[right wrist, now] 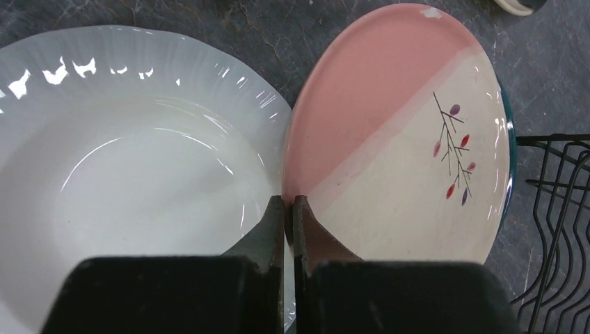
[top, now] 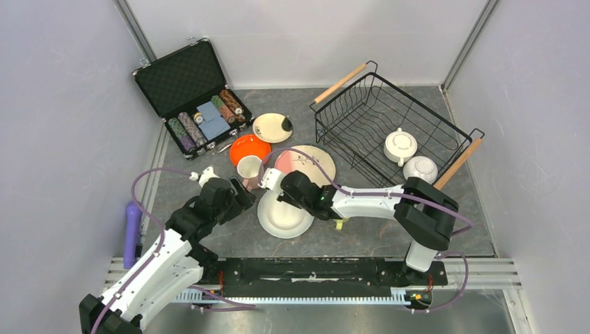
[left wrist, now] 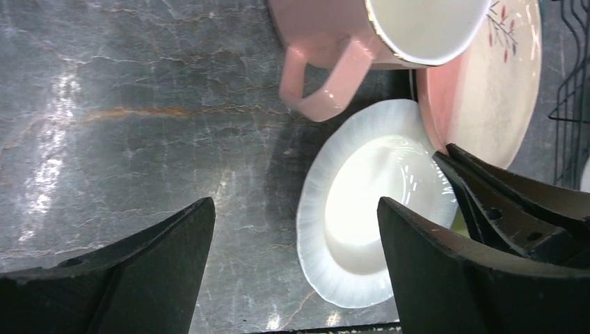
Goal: Load the mixed dishes into the dish rack
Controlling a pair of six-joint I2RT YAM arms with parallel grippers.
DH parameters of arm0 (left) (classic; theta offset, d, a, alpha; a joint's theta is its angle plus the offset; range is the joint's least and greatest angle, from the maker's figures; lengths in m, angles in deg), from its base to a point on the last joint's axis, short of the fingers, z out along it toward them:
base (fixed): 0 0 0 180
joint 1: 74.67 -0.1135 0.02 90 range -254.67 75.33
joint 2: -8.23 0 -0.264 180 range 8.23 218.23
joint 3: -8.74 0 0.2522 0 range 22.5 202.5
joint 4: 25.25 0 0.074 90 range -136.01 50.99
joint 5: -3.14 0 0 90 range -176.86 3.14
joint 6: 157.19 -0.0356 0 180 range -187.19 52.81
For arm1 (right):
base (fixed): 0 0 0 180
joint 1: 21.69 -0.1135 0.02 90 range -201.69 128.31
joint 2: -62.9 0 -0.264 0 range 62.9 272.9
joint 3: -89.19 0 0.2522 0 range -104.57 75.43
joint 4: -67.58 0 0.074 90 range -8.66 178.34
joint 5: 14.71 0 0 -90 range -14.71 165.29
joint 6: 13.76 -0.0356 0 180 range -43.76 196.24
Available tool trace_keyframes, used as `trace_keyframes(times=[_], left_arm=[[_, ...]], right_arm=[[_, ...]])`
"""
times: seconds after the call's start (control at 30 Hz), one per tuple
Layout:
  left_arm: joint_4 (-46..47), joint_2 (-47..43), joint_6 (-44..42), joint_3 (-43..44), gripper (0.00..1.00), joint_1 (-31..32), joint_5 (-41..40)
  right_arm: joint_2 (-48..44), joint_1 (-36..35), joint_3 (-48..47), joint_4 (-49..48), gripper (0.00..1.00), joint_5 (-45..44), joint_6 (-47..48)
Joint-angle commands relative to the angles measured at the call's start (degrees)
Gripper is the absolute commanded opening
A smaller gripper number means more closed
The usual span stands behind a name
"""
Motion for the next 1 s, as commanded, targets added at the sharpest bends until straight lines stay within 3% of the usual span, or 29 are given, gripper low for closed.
trace_keyframes(times=[0.0,0.27,0.53,0.97], left_arm=[[3.3,1.4,0.5,3.2,0.92,0.0,3.3],[9.0,6.9,10.3,7.5,0.94,0.0,11.0],[10.6,20.0,16.3,13.6,0.95,0.5,14.1],[17.1,31.4,19.9,16.4,0.92,5.7,11.0]], right_arm=[[-4.5,0.4,1.9,-2.4,0.0,1.2,-1.4],[-11.8,0.4,7.0,-8.2,0.0,3.1,-1.6],[-15.0,0.5,10.9,-13.6,0.0,7.0,-1.8],[-17.2,0.5,11.5,-15.8,0.0,9.1,-1.3]])
